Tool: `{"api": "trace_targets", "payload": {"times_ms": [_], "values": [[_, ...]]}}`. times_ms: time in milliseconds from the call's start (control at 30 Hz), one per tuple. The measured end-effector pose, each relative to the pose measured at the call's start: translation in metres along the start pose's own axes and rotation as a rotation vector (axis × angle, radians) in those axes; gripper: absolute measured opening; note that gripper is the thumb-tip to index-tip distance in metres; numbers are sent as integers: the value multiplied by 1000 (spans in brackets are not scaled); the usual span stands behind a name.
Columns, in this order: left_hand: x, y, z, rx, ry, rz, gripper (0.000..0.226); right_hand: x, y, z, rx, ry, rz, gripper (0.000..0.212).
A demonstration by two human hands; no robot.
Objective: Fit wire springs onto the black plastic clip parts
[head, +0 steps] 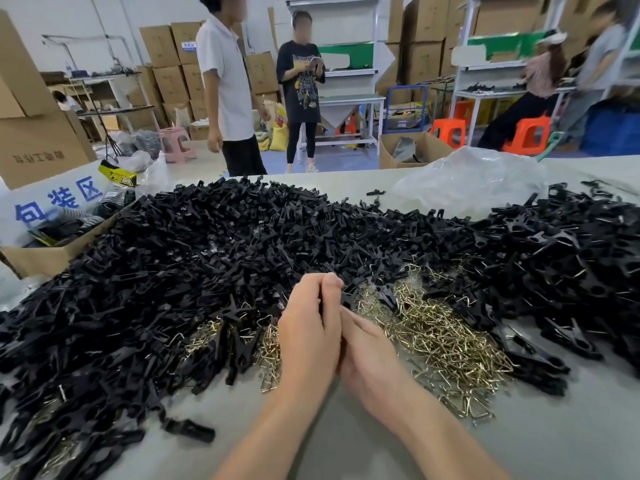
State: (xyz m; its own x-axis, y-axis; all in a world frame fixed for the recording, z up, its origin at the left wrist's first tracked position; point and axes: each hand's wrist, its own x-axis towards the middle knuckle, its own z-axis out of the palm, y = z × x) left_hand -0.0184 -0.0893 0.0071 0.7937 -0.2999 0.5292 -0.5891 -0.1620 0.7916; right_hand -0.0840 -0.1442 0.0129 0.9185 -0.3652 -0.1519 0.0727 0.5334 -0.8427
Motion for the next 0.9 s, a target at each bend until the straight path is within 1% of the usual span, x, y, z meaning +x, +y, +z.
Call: {"api": "trace_targets", "payload": {"times_ms": [67,133,200,267,333,400,500,567,667,767,833,900], "values": [[0,-9,1,105,-52,29,28,2,-2,-4,55,12,11,37],[-1,-13,2,134,-101,51,30,5,-2,-7,71,24,18,40],[-3,-12,2,131,-130,75,29,6,-2,-8,60,38,24,38],[-5,-9,4,117,-150,119,29,8,-4,-9,46,55,19,31],[-6,-9,2,121,-192,130,37,10,-8,-13,79,74,-8,23],[-7,-11,-1,110,-271,112,47,13,-13,-20,156,101,-47,21],[-10,-14,-5,112,-375,114,43,15,-17,-29,214,138,-77,22],[-9,-14,-4,109,-353,90,34,15,-17,-32,230,139,-68,24],[-7,-14,-5,29,-283,-15,17,16,-17,-34,207,112,-50,21],[-6,-9,-10,-32,-206,-50,16,14,-20,-35,102,40,-67,18],[-4,-5,-13,-102,-155,-64,18,11,-20,-34,-29,19,-94,22],[-2,-5,-17,-193,-120,-143,22,9,-18,-32,-179,30,-135,26]]}}
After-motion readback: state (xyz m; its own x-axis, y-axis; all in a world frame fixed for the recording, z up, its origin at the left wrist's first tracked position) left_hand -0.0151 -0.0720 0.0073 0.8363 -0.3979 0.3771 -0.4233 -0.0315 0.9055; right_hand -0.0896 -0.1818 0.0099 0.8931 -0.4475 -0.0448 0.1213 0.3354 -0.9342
